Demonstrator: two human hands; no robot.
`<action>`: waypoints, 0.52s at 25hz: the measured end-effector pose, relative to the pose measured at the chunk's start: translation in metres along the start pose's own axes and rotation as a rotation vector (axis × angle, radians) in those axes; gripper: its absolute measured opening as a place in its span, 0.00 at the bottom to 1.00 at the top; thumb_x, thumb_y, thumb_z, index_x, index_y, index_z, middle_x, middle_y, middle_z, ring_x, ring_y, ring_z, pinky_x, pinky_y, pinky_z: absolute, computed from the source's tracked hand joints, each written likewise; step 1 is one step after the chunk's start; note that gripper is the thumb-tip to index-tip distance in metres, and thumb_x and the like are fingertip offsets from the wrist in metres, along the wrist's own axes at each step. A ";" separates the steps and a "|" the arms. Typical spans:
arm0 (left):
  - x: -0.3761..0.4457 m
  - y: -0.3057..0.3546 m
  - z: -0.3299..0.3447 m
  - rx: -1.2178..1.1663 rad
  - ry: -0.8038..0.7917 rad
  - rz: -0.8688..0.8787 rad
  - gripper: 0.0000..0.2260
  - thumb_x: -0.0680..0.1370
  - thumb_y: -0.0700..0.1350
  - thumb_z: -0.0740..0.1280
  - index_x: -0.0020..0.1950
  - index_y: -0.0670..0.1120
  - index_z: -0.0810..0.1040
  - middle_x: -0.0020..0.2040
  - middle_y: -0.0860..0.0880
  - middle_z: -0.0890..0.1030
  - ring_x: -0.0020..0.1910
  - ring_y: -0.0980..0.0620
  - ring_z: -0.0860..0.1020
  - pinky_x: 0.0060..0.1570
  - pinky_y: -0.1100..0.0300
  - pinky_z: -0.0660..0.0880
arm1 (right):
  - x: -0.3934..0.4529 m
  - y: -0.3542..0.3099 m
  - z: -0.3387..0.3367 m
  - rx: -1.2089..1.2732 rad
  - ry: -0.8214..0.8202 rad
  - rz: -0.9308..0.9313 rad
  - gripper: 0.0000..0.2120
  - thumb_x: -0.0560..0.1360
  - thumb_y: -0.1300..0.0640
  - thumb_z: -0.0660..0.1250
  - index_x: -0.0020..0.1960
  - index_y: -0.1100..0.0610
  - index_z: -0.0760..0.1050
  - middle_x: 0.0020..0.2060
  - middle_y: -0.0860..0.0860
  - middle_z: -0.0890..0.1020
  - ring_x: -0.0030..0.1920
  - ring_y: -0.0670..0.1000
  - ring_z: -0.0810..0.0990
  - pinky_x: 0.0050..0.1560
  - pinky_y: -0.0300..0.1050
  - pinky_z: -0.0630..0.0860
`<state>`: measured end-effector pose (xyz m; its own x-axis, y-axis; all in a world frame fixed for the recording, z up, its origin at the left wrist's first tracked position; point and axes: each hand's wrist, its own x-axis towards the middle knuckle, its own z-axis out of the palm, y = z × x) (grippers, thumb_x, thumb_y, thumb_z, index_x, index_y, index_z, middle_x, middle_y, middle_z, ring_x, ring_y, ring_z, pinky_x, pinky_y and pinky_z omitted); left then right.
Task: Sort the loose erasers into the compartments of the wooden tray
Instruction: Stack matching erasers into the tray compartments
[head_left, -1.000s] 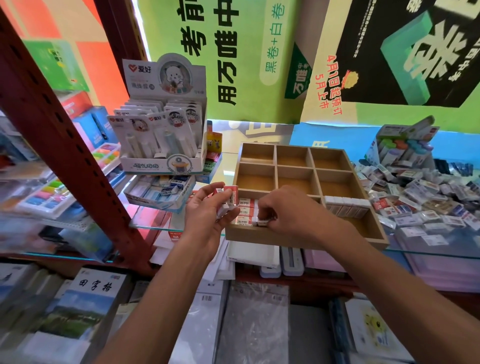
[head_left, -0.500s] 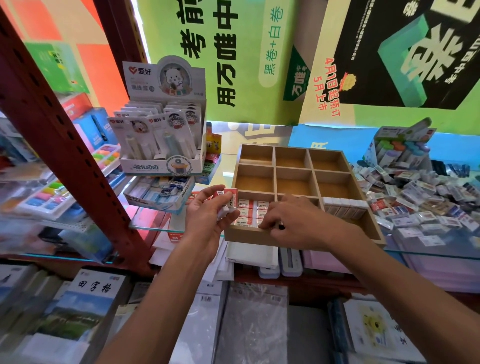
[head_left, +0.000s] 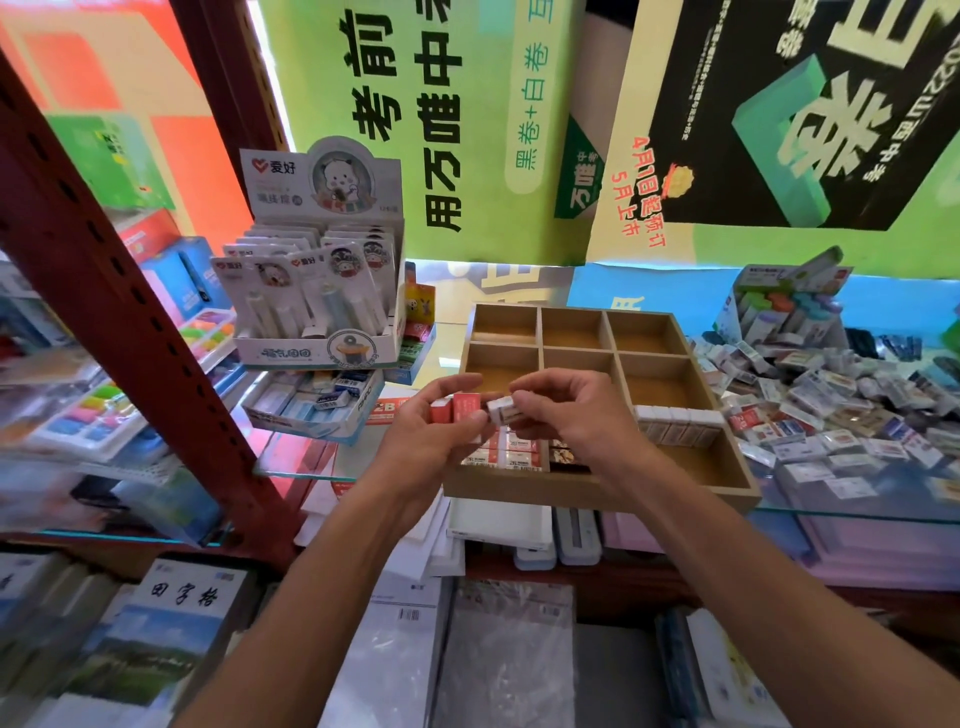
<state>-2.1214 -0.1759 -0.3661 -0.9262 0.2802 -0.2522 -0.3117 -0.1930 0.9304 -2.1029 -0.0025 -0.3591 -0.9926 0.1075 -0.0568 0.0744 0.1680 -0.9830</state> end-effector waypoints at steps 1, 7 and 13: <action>0.003 0.000 -0.004 -0.023 0.020 -0.006 0.15 0.77 0.34 0.67 0.61 0.48 0.78 0.57 0.42 0.83 0.54 0.43 0.83 0.48 0.51 0.81 | 0.002 0.002 -0.005 0.027 0.026 0.035 0.05 0.76 0.60 0.70 0.52 0.56 0.82 0.49 0.53 0.84 0.48 0.52 0.85 0.48 0.48 0.83; 0.018 0.002 -0.007 0.325 0.040 0.077 0.10 0.81 0.40 0.64 0.59 0.52 0.73 0.52 0.48 0.84 0.47 0.52 0.85 0.43 0.55 0.83 | 0.021 0.012 -0.007 -0.281 0.142 -0.047 0.05 0.76 0.55 0.71 0.51 0.53 0.79 0.47 0.47 0.83 0.44 0.47 0.84 0.44 0.42 0.83; 0.033 0.003 -0.001 0.969 -0.050 0.271 0.11 0.83 0.46 0.61 0.65 0.52 0.74 0.57 0.50 0.79 0.50 0.54 0.80 0.39 0.64 0.78 | 0.037 0.026 0.001 -0.853 0.088 -0.250 0.07 0.78 0.50 0.68 0.51 0.52 0.81 0.48 0.47 0.83 0.45 0.43 0.78 0.42 0.32 0.73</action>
<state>-2.1529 -0.1681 -0.3719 -0.9233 0.3839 -0.0092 0.2357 0.5855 0.7757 -2.1379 0.0045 -0.3869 -0.9810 0.0393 0.1901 -0.0619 0.8648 -0.4983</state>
